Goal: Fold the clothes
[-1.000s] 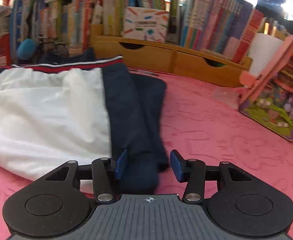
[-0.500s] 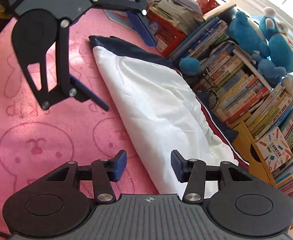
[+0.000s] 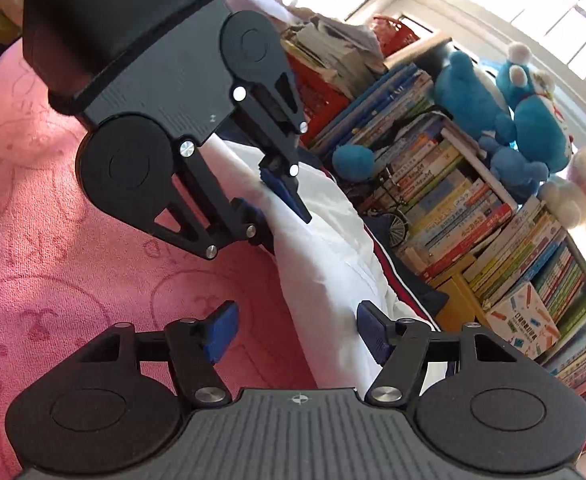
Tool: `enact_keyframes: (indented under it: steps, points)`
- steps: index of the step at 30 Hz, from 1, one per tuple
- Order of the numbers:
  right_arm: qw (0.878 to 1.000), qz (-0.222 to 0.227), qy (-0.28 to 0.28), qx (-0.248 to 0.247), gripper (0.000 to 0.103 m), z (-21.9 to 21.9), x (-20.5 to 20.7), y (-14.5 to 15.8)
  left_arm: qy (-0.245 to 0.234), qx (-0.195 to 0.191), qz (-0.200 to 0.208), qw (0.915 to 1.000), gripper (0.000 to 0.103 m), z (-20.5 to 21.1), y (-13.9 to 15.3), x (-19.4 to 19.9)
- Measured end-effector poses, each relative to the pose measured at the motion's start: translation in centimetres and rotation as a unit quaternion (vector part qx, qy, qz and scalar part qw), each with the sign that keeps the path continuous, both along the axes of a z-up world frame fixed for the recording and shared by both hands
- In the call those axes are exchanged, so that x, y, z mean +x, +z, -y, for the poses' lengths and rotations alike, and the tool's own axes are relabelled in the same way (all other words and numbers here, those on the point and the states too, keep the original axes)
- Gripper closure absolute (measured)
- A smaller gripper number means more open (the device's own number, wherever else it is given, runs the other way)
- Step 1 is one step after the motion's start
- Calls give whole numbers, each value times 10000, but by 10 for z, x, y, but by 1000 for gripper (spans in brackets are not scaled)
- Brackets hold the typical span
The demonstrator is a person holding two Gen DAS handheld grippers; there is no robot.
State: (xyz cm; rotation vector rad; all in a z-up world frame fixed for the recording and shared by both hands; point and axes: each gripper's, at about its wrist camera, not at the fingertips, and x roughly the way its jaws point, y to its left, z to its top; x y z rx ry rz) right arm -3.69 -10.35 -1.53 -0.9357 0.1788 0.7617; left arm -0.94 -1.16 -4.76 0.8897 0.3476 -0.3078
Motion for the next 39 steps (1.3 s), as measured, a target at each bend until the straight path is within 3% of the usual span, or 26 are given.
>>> enact_keyframes:
  steps: [1,2,3,5,7,9,12,14,20,22,28,32,39]
  points:
    - [9999,95,1,-45,43,-7,5,-3,15,-29,7,10000,83,-2,2,0]
    - [9998,178,-88,-48,66,-11,13,-5,54,-47,-15,10000,83,-4,2,1]
    - [9995,260,-183,-48,79,-15,20,-6,115,-43,-56,9999,84,-7,1,3]
    - [9988,361,-310,-125,91,-10,31,-7,283,35,-62,9996,84,-13,-4,6]
    - [9970,552,-420,-334,93,0,35,-8,638,115,-151,9978,91,-30,-10,12]
    - [9937,697,-531,-695,93,22,32,-13,971,136,-226,9949,91,-50,-17,17]
    - [9853,821,-821,-1251,93,55,39,-40,1430,94,-317,9892,92,-83,-28,21]
    - [9809,796,-1029,-1445,92,75,46,-55,1479,139,-278,9885,92,-88,-28,17]
    - [9728,1099,-1301,-1570,87,85,69,-73,1606,309,-182,9864,93,-82,-31,18]
    - [9677,1138,-1507,-1669,89,83,76,-74,1631,306,-181,9860,93,-82,-31,18]
    - [9483,1969,-1909,-1600,97,92,51,-58,1778,243,-182,9836,93,-95,-19,9]
    - [9428,2215,-1967,-1528,98,107,20,-39,1715,68,-182,9850,93,-102,-6,-9]
    - [9496,1863,-2018,-1512,98,127,-30,-31,1578,129,-358,9867,93,-100,-8,-51]
